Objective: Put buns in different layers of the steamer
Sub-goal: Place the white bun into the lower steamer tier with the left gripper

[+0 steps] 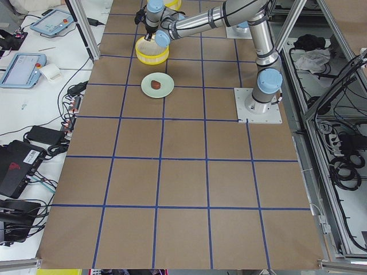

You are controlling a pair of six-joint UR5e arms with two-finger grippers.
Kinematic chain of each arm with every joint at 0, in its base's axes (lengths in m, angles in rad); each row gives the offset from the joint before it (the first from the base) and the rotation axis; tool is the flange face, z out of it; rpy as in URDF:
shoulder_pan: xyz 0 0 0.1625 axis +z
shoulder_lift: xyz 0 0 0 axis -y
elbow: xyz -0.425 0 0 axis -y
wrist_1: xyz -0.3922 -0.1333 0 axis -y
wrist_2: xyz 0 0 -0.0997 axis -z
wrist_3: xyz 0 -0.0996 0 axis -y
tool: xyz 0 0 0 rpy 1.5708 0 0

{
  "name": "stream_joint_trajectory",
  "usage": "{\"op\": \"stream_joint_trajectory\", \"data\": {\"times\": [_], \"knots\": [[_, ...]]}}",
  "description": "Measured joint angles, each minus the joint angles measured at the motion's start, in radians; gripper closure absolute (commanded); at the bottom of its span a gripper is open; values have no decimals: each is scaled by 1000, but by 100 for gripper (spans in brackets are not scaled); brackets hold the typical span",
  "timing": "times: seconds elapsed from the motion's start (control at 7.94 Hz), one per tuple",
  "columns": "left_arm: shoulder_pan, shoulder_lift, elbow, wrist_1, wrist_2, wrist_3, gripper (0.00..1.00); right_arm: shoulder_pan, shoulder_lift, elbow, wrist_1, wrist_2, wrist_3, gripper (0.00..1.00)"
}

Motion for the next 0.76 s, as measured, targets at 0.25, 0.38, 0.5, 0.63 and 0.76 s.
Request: {"op": "stream_joint_trajectory", "data": {"times": [0.25, 0.38, 0.5, 0.63, 0.76], "knots": [[-7, -38, 9, 7, -8, -15, 5, 0, 2, 0, -2, -3, -2, 100], [-8, -44, 10, 6, -9, -22, 0, 0, 3, 0, -3, -1, -3, 100], [-9, -39, 10, 3, -9, -36, 0, 0, 4, 0, -4, 2, -4, 100], [-9, -33, 11, 0, -9, -55, 0, 0, 4, 0, -6, 4, -4, 100], [-9, -22, 12, -9, -9, -68, 0, 0, 5, 0, -7, 5, -5, 100]]}}
